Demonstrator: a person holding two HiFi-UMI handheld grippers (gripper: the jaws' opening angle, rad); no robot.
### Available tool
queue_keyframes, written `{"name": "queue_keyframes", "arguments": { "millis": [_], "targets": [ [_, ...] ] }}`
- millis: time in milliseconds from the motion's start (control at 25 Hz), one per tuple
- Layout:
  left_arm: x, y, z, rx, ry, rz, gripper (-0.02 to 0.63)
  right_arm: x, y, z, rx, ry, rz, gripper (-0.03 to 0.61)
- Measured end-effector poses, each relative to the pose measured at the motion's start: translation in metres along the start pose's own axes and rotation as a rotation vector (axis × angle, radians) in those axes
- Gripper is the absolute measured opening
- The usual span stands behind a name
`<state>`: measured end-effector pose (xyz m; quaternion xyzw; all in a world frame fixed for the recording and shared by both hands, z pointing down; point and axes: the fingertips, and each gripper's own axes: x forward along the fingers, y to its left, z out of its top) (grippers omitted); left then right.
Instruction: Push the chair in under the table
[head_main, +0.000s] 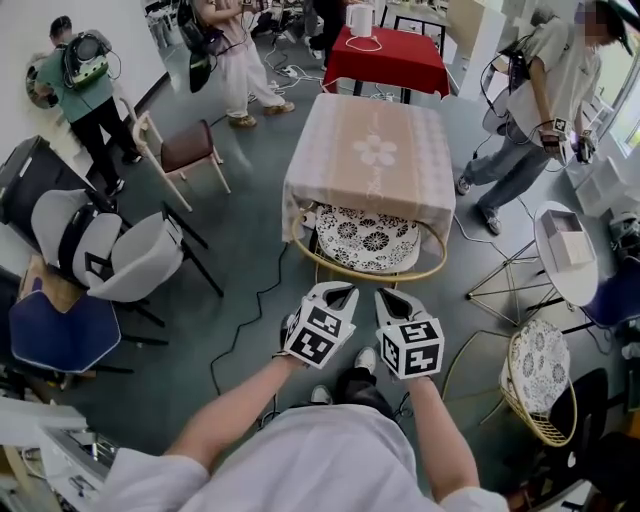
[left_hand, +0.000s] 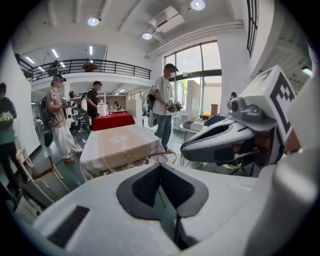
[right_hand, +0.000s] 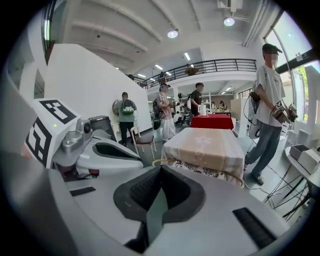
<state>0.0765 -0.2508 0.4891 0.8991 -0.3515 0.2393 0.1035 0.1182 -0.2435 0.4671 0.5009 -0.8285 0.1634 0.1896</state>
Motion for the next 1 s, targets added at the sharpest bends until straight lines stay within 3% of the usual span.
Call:
{"name": "queue_keyframes", "arguments": {
  "millis": [400, 1000],
  "targets": [
    [-0.013, -0.014, 0.018, -0.095, -0.07, 0.014, 0.005, -0.02, 0.006, 0.005, 0.034, -0.059, -0.026, 0.003],
    [-0.013, -0.026, 0.014, -0.091, -0.069, -0.008, 0.005, -0.029, 0.006, -0.003, 0.062, -0.067, -0.029, 0.003]
  ]
}}
